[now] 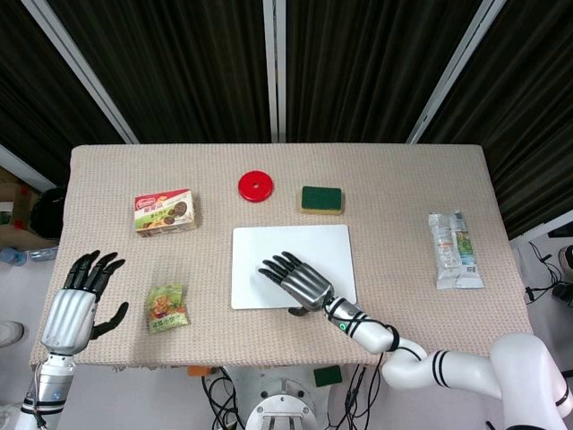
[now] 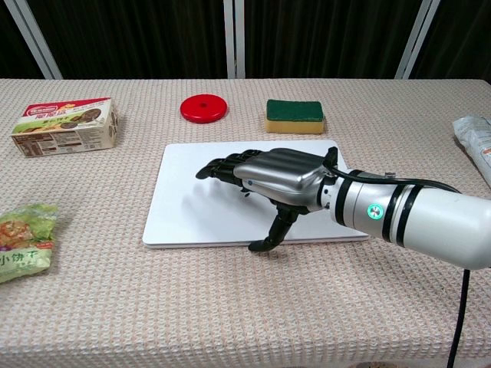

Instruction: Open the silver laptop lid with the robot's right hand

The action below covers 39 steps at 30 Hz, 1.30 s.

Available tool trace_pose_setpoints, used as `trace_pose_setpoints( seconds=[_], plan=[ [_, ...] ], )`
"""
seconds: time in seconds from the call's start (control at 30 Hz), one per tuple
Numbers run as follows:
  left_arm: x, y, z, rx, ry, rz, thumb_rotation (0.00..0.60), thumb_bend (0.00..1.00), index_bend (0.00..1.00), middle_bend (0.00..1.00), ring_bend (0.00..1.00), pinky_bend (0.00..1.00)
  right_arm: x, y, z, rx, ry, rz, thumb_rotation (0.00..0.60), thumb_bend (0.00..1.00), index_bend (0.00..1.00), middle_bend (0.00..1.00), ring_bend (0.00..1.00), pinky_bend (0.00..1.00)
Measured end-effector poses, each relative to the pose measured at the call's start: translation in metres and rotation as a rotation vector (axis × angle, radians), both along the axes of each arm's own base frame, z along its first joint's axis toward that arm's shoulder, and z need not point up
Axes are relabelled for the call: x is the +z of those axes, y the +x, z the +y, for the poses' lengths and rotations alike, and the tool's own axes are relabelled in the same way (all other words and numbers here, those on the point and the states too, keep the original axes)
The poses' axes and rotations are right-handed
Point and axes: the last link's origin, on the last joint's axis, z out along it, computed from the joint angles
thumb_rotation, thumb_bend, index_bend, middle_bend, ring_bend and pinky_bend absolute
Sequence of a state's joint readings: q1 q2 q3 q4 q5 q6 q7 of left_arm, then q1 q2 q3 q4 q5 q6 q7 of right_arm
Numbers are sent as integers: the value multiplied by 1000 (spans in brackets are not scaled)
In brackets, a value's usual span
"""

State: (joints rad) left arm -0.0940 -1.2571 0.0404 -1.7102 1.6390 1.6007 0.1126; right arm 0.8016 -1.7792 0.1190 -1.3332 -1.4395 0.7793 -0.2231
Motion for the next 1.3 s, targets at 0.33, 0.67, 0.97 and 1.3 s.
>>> trace_pose_setpoints(
  seconds=[0.33,0.67,0.97,1.3],
  plan=[
    [-19,-11,0,37,-79,10,600,278,171,120,32,87,0,12,-10,20,-39,48,600,710,0,0,0,0],
    [-52,-12,1,20,-158,-31,600,278,171,120,32,87,7,28,-20,31,-115,119,600,843,0,0,0,0],
    [-93,10,25,-101,-281,-56,600,304,163,117,32,87,20,51,-27,-2,-185,153,600,925,0,0,0,0],
    [-124,43,64,-230,-374,-35,600,317,162,92,31,86,29,60,-35,-44,-224,182,600,920,0,0,0,0]
  ],
)
